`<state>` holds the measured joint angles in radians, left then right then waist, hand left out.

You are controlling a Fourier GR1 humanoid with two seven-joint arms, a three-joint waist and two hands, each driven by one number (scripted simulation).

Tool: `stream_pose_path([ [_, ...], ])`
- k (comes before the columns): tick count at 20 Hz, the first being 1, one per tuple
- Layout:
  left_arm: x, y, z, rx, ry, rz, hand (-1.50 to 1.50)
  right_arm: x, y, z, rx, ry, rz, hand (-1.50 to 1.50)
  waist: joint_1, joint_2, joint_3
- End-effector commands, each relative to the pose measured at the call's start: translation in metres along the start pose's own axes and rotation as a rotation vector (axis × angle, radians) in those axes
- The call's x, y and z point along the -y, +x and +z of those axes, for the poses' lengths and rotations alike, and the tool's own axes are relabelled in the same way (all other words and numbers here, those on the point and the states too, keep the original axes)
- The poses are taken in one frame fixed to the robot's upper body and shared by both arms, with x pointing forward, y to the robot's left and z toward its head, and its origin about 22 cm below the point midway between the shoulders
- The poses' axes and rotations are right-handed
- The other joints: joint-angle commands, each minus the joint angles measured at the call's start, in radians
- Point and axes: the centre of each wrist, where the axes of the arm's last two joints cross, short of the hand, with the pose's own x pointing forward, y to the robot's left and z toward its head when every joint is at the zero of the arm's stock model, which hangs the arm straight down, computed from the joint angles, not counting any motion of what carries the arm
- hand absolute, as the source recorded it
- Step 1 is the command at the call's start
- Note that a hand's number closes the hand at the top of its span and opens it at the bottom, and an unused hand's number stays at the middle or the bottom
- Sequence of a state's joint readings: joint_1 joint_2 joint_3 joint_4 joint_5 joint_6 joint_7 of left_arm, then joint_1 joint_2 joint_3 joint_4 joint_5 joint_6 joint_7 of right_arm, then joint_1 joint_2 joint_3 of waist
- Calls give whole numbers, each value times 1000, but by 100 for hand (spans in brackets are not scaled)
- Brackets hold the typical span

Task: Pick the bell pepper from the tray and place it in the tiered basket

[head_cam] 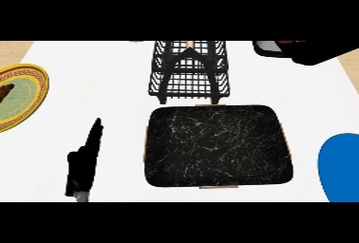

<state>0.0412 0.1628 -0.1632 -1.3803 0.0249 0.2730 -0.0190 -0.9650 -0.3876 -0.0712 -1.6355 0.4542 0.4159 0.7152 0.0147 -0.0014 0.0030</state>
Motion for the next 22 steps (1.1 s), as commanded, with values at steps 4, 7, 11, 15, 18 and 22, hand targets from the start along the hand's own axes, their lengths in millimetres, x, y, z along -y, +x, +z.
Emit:
stream_pose_path([
  [4,6,0,-1,-43,-19,9,0,-32,10,-50,-2,26,-2,150,3,5,-4],
  [7,3,-11,19,-62,-15,-1,0,-43,5,-64,23,74,-6,150,12,6,-3],
  [11,4,-9,11,-49,-12,4,0,-77,14,-77,46,122,50,150,9,7,-4],
  [15,2,10,-7,-30,-14,9,0,-102,19,-93,21,129,68,150,13,9,-4],
  [18,3,5,-1,-44,-11,-7,0,-126,5,-97,3,125,105,150,11,9,-4],
  [22,6,-8,17,-41,-24,1,0,-151,-9,-103,-43,137,68,150,14,10,-3],
])
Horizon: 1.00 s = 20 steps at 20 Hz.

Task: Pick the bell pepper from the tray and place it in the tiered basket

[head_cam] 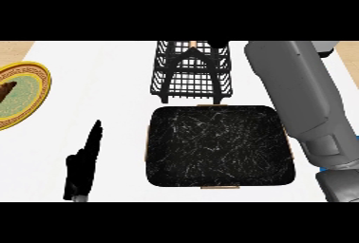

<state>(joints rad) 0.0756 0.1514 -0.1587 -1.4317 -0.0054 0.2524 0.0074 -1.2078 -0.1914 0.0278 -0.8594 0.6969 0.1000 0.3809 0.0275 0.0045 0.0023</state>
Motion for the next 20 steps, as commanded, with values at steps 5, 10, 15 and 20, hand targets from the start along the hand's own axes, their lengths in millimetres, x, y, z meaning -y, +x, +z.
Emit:
stream_pose_path([
  [5,-3,-12,9,-51,6,5,0,-40,-11,-9,-86,75,-274,150,-1,2,-2],
  [10,-6,-8,0,-48,6,-1,0,-49,-17,-12,-80,104,-470,-150,-6,2,-2],
  [15,-1,-12,-7,-44,-20,1,0,-54,-23,-14,-53,31,-682,-150,-2,7,-2],
  [20,11,-8,-5,-48,6,5,0,-4,-32,-20,-22,-188,-738,-150,-15,1,-2],
])
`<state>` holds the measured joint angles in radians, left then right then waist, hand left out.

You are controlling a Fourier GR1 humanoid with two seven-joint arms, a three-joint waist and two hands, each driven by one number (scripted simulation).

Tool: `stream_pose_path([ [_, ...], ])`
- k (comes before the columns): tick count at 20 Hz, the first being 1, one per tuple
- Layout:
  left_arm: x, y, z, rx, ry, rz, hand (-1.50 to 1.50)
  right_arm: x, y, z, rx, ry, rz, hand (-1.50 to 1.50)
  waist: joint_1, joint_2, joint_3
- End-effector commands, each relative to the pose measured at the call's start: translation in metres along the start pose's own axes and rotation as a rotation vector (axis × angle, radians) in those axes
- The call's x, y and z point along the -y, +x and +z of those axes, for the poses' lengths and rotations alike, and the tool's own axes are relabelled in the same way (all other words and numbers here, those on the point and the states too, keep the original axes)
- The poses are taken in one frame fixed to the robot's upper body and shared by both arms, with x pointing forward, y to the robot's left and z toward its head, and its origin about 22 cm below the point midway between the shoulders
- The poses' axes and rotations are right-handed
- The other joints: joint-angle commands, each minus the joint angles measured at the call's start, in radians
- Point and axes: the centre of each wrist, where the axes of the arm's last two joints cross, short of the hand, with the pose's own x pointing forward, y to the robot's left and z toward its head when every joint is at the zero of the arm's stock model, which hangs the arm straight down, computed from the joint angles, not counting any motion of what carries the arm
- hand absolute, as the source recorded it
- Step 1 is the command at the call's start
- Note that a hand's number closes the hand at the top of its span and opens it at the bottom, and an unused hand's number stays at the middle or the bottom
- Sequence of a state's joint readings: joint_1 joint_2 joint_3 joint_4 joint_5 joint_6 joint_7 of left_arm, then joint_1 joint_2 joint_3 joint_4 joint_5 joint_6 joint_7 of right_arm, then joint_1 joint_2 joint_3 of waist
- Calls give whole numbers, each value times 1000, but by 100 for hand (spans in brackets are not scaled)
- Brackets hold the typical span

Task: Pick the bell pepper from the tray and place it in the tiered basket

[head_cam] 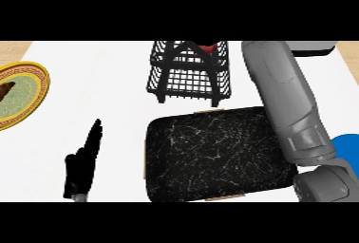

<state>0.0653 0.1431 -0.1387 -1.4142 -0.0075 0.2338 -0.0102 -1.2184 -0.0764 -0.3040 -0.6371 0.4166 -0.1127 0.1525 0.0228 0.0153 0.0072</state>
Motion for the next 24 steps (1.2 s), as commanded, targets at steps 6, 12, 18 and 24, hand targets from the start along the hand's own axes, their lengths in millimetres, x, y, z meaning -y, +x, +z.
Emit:
stream_pose_path([
  [6,7,-5,1,-51,43,18,0,119,-2,1,-14,-408,-129,-150,-30,-15,-7],
  [12,-13,-17,11,-81,52,-13,0,222,-32,38,-75,-469,-165,-150,-48,-23,-6],
  [18,-12,-20,13,-88,17,-4,0,327,-58,98,-81,-465,-143,-150,-38,-17,-6],
  [24,2,-7,8,-65,29,8,0,394,-100,161,-45,-391,-189,-150,-24,-13,-5],
])
